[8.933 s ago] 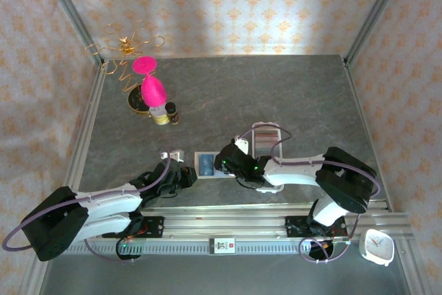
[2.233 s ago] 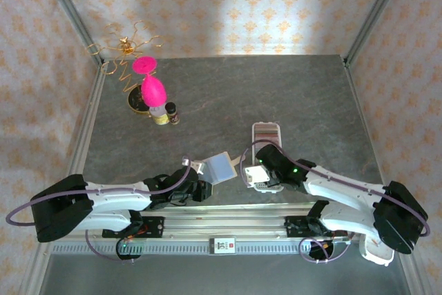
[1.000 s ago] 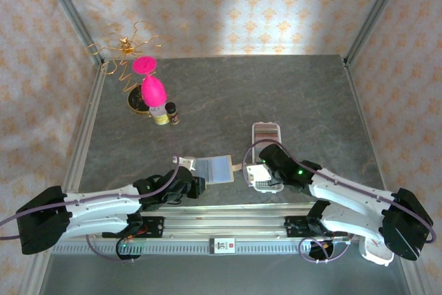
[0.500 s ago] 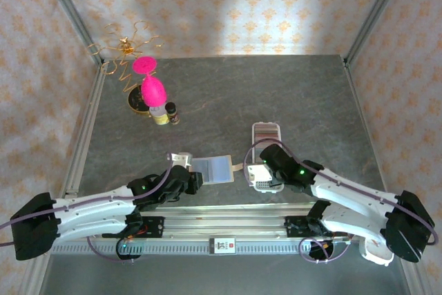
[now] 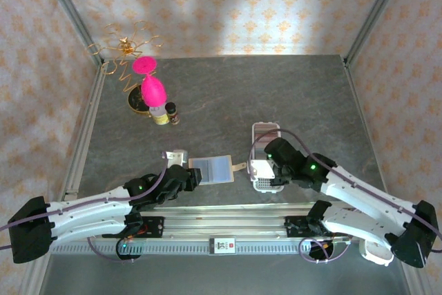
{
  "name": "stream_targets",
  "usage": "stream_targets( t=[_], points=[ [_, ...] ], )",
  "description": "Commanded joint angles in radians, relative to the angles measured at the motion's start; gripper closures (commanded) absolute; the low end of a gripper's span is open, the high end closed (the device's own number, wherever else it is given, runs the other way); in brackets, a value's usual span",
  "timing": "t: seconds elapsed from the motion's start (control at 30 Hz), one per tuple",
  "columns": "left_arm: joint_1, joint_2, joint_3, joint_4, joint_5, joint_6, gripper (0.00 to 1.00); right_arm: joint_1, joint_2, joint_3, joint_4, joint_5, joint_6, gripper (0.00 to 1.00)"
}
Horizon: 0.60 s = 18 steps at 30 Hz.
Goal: Put the credit cards into the card holder
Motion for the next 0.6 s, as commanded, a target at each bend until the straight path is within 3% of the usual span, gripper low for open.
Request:
stream_targets(
  t=[0.0,0.23,0.33,0.57],
  points=[
    [0.007,0.002,0.038,-0.032,-0.061,-0.007,0.50,0.009,-0.044,0.080,-0.042,-0.120,0.179,1.00],
    [0.019,0.033,0.038,-0.017,-0.078,-0.024,0.43,0.008,-0.117,0.023,0.414,-0.202,0.646,1.00],
    [0.023,0.055,0.036,-0.010,-0.075,-0.032,0.41,0.009,-0.095,-0.047,0.621,-0.185,0.947,1.00],
    [0.049,0.124,0.034,0.008,-0.053,-0.040,0.40,0.008,0.049,-0.145,0.837,-0.188,1.524,1.00]
  ],
)
